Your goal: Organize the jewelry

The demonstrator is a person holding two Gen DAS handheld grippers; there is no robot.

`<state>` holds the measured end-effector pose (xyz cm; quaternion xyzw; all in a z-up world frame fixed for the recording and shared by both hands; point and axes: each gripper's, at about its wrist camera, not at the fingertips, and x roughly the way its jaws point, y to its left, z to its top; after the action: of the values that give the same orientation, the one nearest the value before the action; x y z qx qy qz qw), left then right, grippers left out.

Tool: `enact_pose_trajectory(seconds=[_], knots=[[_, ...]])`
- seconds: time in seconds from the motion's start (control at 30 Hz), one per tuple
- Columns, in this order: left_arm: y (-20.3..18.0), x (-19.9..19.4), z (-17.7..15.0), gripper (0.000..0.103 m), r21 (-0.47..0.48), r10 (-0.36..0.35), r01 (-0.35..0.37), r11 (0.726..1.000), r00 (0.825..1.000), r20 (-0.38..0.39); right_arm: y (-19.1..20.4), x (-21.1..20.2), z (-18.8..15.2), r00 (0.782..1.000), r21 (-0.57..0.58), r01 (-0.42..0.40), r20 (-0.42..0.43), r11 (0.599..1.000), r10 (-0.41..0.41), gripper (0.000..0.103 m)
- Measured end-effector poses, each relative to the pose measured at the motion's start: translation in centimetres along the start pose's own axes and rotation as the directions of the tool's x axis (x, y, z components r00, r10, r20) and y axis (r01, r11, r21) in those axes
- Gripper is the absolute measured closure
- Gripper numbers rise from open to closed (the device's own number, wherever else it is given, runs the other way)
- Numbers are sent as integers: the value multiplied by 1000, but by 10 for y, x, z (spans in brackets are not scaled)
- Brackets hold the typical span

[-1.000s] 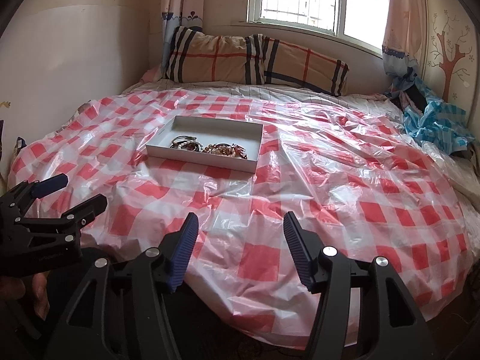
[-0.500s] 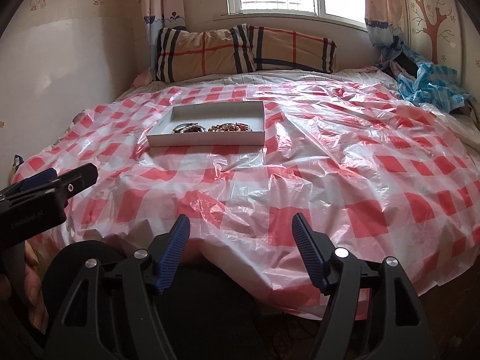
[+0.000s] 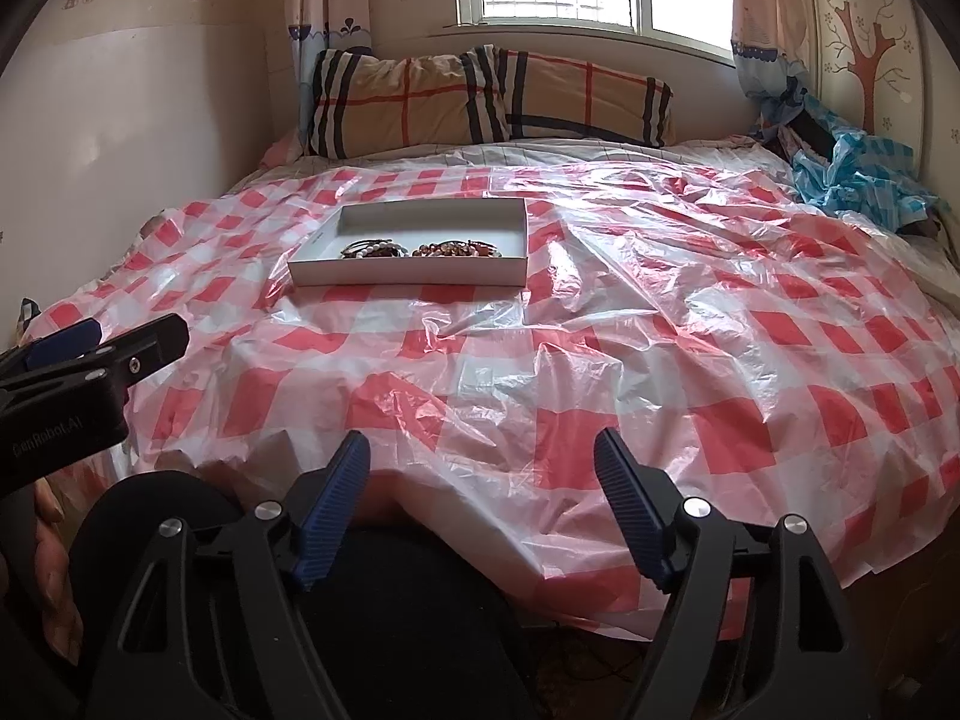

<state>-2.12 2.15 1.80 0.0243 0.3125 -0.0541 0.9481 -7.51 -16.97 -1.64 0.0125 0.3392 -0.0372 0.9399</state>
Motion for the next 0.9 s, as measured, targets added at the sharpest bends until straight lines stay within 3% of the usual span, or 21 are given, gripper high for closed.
enact_pose_trajectory(seconds=[0.3,0.9], knots=[[0,-5,-4,8,10,37,-37,999,999,0,-7,-1,-1,1000,29,-8,8,1000,8,27],[1,-3,-8,8,9,34,-34,999,999,-15,-9,-2,0,1000,25,-5,13,1000,5,22]])
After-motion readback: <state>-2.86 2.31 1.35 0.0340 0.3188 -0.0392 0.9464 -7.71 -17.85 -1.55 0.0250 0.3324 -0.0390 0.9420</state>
